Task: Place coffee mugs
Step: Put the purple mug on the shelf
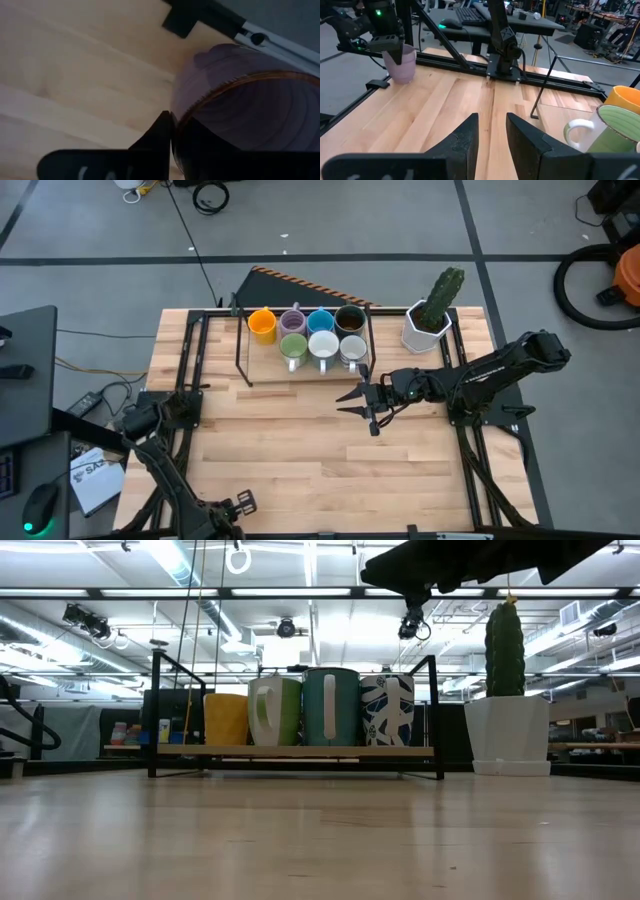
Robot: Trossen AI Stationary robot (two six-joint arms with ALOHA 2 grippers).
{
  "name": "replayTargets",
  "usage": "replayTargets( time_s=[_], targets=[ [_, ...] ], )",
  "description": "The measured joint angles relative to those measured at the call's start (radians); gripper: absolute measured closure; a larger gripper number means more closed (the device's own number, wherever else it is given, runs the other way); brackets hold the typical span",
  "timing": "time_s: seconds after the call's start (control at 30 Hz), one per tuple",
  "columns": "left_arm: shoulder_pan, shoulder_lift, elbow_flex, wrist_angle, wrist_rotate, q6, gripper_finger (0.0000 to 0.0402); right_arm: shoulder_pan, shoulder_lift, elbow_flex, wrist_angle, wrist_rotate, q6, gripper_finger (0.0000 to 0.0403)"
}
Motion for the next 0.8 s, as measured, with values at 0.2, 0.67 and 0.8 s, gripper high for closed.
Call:
replayTargets(
  time_s=[0.2,0.67,0.8],
  targets=[
    [0.029,0.0,0.0,-0.043,-0.023,-0.113,0.0381,0.0,0.0,0.0,0.0,0.0,0.0,0.0298],
    [0.124,-0.127,-0.03,-0.011,-0.202,-0.276,0.0381,0.0,0.0,0.0,0.001,0.0,-0.006,0.0298],
    [0.171,-0.209,-0.156,0.113,-0.202,-0.21,0.0381,0.0,0.0,0.0,0.001,0.0,-0.011,0.0298]
  ],
)
